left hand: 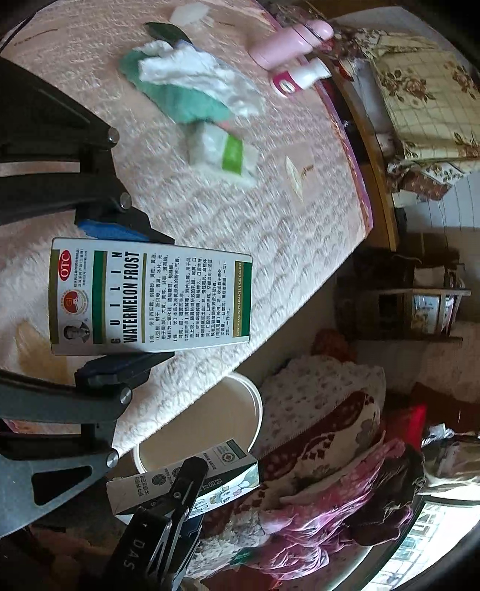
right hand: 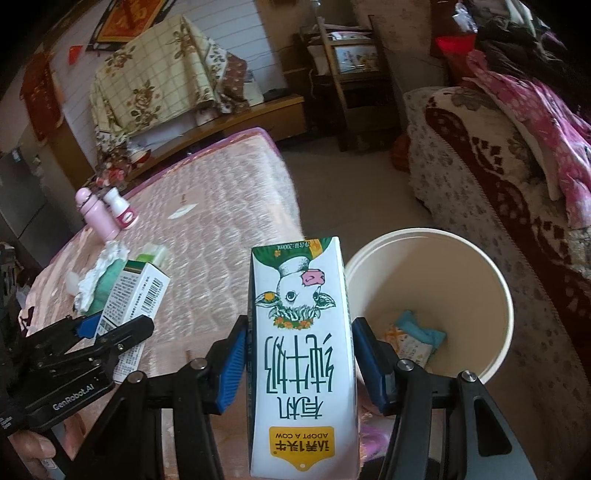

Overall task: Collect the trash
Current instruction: 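Carry both boxes over the white bin and open both grippers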

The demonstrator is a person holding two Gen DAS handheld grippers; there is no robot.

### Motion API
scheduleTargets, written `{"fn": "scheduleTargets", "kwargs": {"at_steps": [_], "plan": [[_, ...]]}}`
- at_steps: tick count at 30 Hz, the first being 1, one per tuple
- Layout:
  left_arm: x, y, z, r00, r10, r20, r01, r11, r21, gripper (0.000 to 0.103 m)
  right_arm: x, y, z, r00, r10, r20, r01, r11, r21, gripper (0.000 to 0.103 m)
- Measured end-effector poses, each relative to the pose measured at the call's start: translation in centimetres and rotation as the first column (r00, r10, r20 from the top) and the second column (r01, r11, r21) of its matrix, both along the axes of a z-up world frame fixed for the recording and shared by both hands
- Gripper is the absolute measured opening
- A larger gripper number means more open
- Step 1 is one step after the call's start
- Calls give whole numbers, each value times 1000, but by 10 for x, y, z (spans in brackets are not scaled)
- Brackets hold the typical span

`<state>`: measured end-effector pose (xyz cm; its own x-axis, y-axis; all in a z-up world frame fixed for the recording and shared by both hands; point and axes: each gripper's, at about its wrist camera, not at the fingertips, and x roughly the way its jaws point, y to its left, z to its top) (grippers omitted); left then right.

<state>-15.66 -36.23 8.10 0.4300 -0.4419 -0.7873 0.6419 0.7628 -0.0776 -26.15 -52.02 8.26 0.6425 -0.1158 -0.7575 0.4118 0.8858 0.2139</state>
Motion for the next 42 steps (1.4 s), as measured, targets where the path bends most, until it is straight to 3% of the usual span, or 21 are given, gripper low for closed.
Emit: {"fn": "scheduleTargets", "kwargs": {"at_steps": [16, 33, 42], "plan": [[2, -78, -12, 996, -84, -23, 84, 996, 20, 52, -16, -66, -15, 990, -135, -35, 135, 991, 0, 58], [7, -138, -36, 986, -151, -69, 154, 987, 44, 52, -21, -112, -43, 973, -212, -91, 215, 977, 15, 58], [9, -159, -42, 977, -182, -112, 183, 983, 5, 52, -19, -127, -55, 965, -239, -109, 243, 970, 22, 58]]}}
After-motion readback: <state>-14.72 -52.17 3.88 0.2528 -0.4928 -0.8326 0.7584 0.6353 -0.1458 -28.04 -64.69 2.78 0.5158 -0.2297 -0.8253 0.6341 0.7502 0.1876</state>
